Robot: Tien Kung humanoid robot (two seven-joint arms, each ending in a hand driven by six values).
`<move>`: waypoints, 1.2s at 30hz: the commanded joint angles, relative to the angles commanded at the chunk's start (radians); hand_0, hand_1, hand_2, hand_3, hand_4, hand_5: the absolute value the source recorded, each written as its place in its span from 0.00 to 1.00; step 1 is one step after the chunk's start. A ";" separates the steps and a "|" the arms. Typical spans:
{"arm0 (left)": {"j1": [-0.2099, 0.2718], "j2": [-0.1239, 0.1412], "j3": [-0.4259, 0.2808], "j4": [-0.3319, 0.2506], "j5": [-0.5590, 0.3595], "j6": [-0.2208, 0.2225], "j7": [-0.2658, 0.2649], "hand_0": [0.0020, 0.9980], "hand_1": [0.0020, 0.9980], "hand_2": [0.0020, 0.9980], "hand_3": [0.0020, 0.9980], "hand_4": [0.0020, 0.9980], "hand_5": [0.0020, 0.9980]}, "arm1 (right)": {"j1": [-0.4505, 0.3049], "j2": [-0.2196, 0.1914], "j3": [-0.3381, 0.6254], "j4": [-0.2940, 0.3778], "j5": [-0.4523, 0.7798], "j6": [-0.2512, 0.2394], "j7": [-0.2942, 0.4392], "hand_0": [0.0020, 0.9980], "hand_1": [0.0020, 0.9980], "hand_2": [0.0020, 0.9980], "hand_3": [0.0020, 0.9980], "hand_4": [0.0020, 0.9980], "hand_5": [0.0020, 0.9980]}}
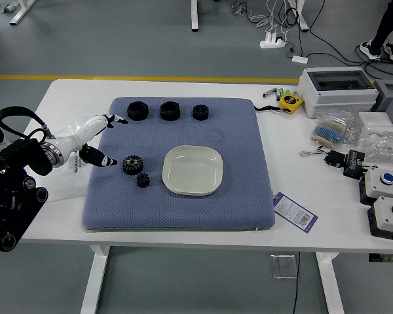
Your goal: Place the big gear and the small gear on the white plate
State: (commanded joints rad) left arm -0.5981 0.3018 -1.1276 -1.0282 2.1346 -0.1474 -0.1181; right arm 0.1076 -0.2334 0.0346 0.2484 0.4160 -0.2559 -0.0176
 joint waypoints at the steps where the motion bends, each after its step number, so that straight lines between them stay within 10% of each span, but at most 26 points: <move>1: -0.012 0.002 0.022 0.005 0.001 -0.001 -0.002 0.74 0.83 0.94 0.87 0.95 0.00 | 0.000 0.000 0.001 0.000 -0.001 0.000 0.000 0.66 0.64 0.73 0.58 0.78 0.71; 15: -0.133 0.003 0.240 0.107 0.021 -0.026 -0.012 0.74 0.83 0.94 0.85 0.94 0.00 | 0.002 0.000 0.002 0.001 0.000 -0.002 -0.001 0.66 0.64 0.73 0.58 0.78 0.71; 36: -0.190 -0.026 0.298 0.233 0.064 -0.022 -0.062 0.69 0.77 0.86 0.81 0.90 0.00 | 0.010 -0.001 0.013 0.004 -0.022 -0.005 -0.008 0.66 0.64 0.73 0.58 0.78 0.71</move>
State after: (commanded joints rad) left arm -0.7879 0.2757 -0.8295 -0.7957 2.1990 -0.1699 -0.1803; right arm 0.1173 -0.2345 0.0471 0.2522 0.3939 -0.2608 -0.0253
